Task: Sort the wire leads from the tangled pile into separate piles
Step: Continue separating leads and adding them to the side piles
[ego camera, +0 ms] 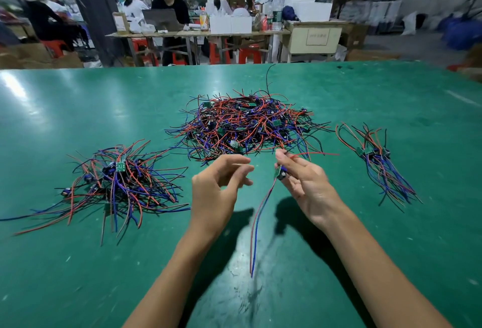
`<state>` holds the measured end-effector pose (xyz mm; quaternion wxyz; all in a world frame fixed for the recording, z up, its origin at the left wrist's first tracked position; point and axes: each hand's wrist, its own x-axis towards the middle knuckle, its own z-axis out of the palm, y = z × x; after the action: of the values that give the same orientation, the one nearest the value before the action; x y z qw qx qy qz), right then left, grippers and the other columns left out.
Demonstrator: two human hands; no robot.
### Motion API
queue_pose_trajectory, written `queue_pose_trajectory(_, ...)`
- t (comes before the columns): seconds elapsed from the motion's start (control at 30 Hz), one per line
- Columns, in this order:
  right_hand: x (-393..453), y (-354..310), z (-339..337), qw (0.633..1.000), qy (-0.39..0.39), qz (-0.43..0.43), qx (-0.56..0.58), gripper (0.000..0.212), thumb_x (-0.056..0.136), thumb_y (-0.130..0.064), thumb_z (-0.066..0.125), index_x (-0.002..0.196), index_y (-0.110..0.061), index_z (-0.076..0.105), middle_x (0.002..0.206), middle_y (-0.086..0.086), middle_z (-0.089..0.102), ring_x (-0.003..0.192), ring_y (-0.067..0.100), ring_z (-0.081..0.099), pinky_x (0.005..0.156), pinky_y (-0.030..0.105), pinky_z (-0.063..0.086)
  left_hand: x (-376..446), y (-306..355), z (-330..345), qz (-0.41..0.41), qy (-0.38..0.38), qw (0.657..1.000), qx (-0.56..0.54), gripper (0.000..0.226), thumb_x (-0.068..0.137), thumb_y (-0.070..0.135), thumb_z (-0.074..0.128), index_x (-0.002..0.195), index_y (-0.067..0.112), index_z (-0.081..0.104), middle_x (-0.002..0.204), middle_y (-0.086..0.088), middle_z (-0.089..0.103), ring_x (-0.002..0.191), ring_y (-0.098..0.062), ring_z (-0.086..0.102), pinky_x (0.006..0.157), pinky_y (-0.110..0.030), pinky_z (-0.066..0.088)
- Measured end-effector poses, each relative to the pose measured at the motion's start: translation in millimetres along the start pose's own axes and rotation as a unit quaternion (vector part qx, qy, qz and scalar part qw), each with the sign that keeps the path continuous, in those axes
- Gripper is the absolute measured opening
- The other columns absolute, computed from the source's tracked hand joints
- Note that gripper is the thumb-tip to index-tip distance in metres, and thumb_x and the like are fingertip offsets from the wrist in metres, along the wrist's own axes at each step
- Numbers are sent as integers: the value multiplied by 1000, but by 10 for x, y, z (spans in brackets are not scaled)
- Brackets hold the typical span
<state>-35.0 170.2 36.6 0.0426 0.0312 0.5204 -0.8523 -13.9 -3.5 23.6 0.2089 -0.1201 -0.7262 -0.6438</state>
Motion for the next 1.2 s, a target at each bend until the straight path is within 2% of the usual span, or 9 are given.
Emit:
queue_pose_trajectory(0.1,3,32,-41,993,-24,-43,-105,28,68,-31,82,88,-13,78,73,-3,70,61,5,61,60,15,51,-27,91,61,-208,-95,965,-130,35,94,35,58,110,6,70,93,-13,78,80,-31,76,70,-29,61)
queue_pose_trajectory(0.17,2,65,-49,985,-35,-62,-157,31,68,-34,83,89,-12,77,69,-3,69,58,7,57,58,16,50,-65,100,90,-252,-164,942,-150,35,94,33,60,111,5,71,100,-14,77,85,-32,76,76,-31,62)
queue_pose_trajectory(0.3,7,115,-58,966,-38,-99,-237,29,72,-40,82,89,-17,78,72,-3,74,61,6,57,55,14,44,-120,78,121,-261,-159,938,-164,16,91,16,69,105,9,74,97,-14,77,82,-26,76,76,-30,62)
queue_pose_trajectory(0.4,15,129,-66,943,-34,-118,-309,17,84,-36,79,94,-22,80,80,-2,77,63,9,52,59,22,44,-120,62,101,-264,-128,945,-146,23,83,11,79,105,9,75,91,-17,77,81,-26,76,76,-33,62)
queue_pose_trajectory(0.5,-7,143,-20,943,-62,-103,-310,18,90,-36,73,97,-21,80,88,0,79,76,12,67,73,31,55,-115,83,92,-264,-123,945,-145,29,81,15,81,109,9,74,94,-14,77,84,-27,76,70,-30,61)
queue_pose_trajectory(0.67,-71,146,61,965,-85,-76,-235,19,97,-27,65,96,-17,80,86,3,78,73,7,70,65,15,52,-73,127,94,-297,-119,930,-182,28,96,28,64,105,4,75,101,-13,77,83,-29,76,64,-29,61)
queue_pose_trajectory(0.8,-94,202,121,978,-82,-31,-189,22,94,-35,64,93,-20,81,84,2,75,70,11,62,60,20,53,-58,129,75,-294,-105,933,-179,20,96,14,63,100,-1,74,96,-18,77,75,-30,76,62,-29,61)
queue_pose_trajectory(0.93,-99,274,180,983,-80,-25,-161,25,101,-26,57,95,-15,77,75,-6,71,61,2,61,55,19,53,-63,118,67,-271,-79,949,-139,12,91,6,68,92,-2,77,88,-19,76,72,-28,74,66,-30,62)
queue_pose_trajectory(1.2,-140,382,261,991,-33,-28,-129,28,103,-21,55,97,-4,76,82,11,73,69,19,67,65,39,62,-87,120,73,-231,-95,965,-84,14,88,-1,68,92,5,80,82,-12,78,72,-20,75,65,-30,62)
